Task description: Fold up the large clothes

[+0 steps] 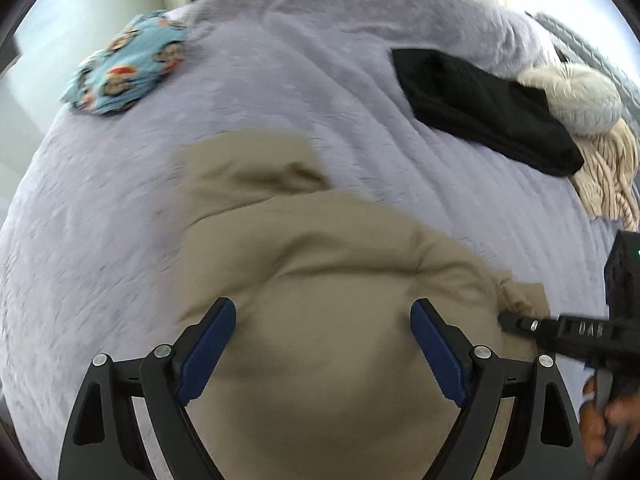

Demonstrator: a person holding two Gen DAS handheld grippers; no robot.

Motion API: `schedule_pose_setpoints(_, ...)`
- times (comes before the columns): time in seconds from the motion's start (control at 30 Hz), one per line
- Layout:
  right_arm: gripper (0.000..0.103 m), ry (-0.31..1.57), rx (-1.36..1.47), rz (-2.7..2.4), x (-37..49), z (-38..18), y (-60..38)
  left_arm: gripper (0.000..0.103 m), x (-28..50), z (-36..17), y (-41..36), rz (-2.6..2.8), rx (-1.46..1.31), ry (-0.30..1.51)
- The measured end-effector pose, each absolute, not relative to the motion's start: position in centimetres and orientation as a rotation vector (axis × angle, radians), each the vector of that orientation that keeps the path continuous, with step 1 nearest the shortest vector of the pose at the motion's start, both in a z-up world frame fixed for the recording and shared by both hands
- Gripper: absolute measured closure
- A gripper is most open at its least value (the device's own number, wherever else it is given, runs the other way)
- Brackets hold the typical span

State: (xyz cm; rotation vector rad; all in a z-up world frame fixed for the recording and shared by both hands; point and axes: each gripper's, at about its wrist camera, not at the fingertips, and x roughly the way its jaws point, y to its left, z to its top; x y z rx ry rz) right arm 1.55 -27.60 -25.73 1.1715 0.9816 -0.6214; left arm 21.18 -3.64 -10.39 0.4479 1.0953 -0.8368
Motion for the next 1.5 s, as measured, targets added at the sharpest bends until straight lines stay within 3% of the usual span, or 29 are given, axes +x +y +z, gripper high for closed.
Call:
schedule_pose_setpoints(0.27,0.094,1.009,1.079,-0.653,2.0,-25.6,-26.9,0.01,18.8,-12.1,5.6,-0.772,0.405,1.18)
schedule_pose_setpoints(0.7,0.092,1.171,0.736,-0.488,0.8,-18.9,-17.0,0.008,17.7,-13.0,6.3,-0.716,0.411,1.184)
schedule_pose_setpoints(0.9,0.092,1.308,0.71,-0.485,-1.7,-21.6,-13.6,0.008,17.7,-12.3,7.0,-0.706,0.38,1.188)
schedule_pose_setpoints(1.5,0.09,1.368,0.735,-0.533,-3.1,-24.8,-14.1,0.008,14.4,-13.7,9.5,-0.708,0.466,1.22)
